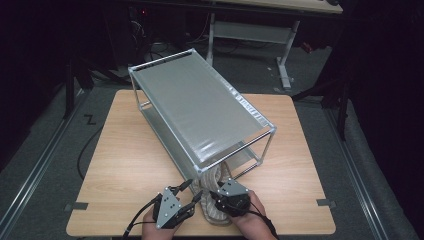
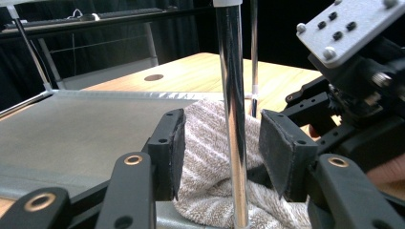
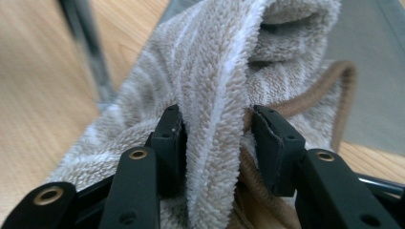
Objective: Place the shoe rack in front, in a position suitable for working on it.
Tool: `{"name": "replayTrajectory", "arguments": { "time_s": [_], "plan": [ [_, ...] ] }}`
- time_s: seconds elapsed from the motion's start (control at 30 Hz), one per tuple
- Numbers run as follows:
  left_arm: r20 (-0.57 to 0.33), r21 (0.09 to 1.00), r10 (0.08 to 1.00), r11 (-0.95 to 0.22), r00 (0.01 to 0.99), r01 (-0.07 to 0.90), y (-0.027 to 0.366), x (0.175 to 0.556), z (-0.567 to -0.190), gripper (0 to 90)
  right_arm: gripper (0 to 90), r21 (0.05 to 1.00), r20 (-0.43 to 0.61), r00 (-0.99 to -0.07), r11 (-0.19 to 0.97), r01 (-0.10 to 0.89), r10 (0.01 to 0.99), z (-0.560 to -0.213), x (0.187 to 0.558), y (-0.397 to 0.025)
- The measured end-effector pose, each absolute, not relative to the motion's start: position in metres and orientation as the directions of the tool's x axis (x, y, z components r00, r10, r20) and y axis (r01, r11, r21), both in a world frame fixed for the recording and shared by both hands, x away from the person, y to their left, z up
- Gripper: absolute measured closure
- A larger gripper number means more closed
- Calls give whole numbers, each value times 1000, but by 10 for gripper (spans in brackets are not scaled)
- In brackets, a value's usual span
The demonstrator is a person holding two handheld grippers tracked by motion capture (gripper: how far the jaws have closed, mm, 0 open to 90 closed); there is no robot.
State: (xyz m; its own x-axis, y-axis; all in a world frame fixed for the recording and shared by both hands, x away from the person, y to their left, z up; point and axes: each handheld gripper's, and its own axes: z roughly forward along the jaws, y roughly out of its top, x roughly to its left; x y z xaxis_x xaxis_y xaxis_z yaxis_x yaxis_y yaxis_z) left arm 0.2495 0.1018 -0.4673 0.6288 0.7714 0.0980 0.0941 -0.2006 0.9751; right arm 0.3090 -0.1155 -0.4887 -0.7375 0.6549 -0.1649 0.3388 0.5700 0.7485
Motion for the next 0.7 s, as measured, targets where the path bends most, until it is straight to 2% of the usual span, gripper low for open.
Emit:
{"name": "replayTrajectory", "arguments": {
  "time_s": [0.43,0.7],
  "plan": [
    [97,975,774,-199,626,94,103,250,-467,519,551,753,-135,-649,503,424,749,-488,332,-148],
    [96,975,775,-198,625,96,103,250,-467,520,549,756,-100,-547,420,501,831,-488,352,-182]
  ]
}}
